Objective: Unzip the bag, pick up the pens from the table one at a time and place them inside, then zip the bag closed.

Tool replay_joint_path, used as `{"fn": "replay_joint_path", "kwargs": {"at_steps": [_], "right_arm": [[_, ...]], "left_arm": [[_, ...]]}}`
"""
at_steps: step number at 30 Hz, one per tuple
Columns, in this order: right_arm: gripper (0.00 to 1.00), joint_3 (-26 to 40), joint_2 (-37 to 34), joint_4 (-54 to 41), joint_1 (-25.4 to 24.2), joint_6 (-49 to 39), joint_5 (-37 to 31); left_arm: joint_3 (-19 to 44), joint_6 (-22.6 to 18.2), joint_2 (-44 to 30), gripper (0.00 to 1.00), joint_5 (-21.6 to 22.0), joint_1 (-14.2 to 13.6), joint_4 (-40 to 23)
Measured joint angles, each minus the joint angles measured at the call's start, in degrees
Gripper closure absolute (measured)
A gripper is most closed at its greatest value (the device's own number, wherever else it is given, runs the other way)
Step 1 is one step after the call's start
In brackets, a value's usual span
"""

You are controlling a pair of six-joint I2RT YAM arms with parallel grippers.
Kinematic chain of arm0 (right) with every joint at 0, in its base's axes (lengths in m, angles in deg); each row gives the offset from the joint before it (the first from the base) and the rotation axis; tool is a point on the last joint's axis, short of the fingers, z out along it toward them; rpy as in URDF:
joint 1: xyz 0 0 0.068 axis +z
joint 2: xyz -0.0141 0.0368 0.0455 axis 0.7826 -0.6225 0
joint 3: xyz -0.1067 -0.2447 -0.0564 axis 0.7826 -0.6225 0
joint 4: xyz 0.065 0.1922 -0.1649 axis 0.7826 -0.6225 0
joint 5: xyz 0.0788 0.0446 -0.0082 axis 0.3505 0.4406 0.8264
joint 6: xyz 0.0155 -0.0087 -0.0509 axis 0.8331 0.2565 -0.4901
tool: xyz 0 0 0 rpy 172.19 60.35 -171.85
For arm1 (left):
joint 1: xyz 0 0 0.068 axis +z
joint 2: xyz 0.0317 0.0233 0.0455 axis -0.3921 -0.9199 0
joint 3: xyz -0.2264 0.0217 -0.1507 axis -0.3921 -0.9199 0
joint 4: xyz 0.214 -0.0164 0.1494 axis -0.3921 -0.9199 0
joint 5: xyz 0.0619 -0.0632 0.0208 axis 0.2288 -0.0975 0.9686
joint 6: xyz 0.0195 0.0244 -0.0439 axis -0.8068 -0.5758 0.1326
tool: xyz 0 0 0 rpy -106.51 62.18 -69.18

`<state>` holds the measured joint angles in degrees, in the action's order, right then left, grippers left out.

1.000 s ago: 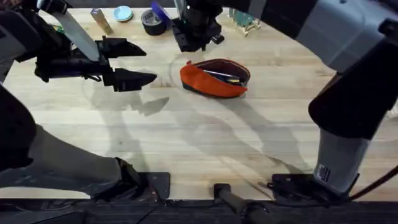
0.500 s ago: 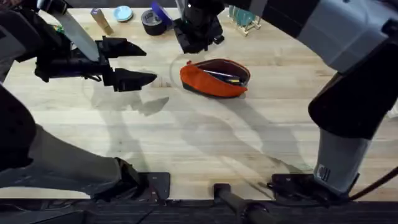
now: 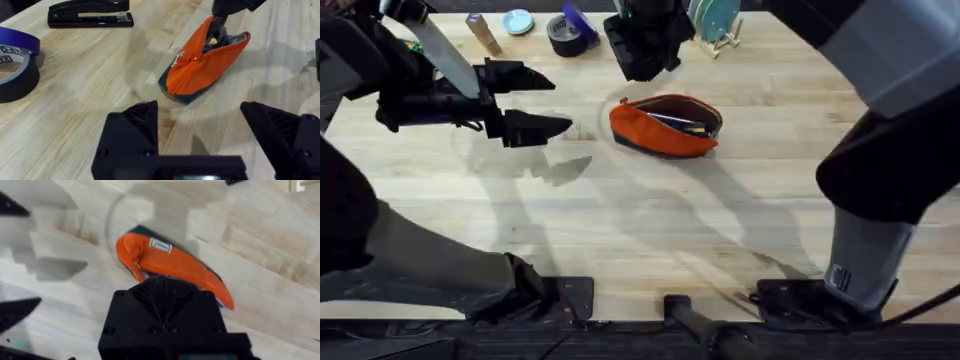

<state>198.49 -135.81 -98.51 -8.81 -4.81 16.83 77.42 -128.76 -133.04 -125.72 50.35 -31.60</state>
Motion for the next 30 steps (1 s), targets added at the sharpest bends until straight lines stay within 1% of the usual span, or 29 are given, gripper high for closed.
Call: {"fn": "replay_joint_path", "kwargs": {"at_steps": [6, 12, 19, 22, 24, 26, 30], "right_arm": [[0.970, 0.1, 0.0, -2.0, -2.3, 0.3, 2.1], [0.967, 0.1, 0.0, -6.1, -5.0, 0.9, 3.2], [0.968, 0.1, 0.8, -9.8, -4.8, 2.6, 2.2], [0.967, -0.2, 2.0, -10.1, -4.6, 3.0, 1.9], [0.967, -1.7, 3.6, -10.0, -4.4, 3.5, 1.8], [0.967, -4.9, 6.0, -9.1, -4.3, 4.0, 1.7], [0.968, -15.1, 12.8, -3.3, -4.3, 5.1, 1.7]], "left_arm": [[0.0, 0.0, 0.0, 0.008, 0.0, 0.0, 0.0], [0.0, 0.0, 0.0, 0.008, 0.0, 0.0, 0.0], [0.0, 0.1, 0.0, 0.008, 0.0, 0.0, 0.0], [0.0, 0.9, 0.0, 0.008, 0.0, 0.0, 0.0], [0.0, 1.6, 0.0, 0.008, 0.0, 0.0, 0.0], [0.0, 1.9, 0.0, 0.008, 0.0, 0.0, 0.0], [0.0, 2.2, 0.0, 0.008, 0.0, 0.0, 0.0]]}}
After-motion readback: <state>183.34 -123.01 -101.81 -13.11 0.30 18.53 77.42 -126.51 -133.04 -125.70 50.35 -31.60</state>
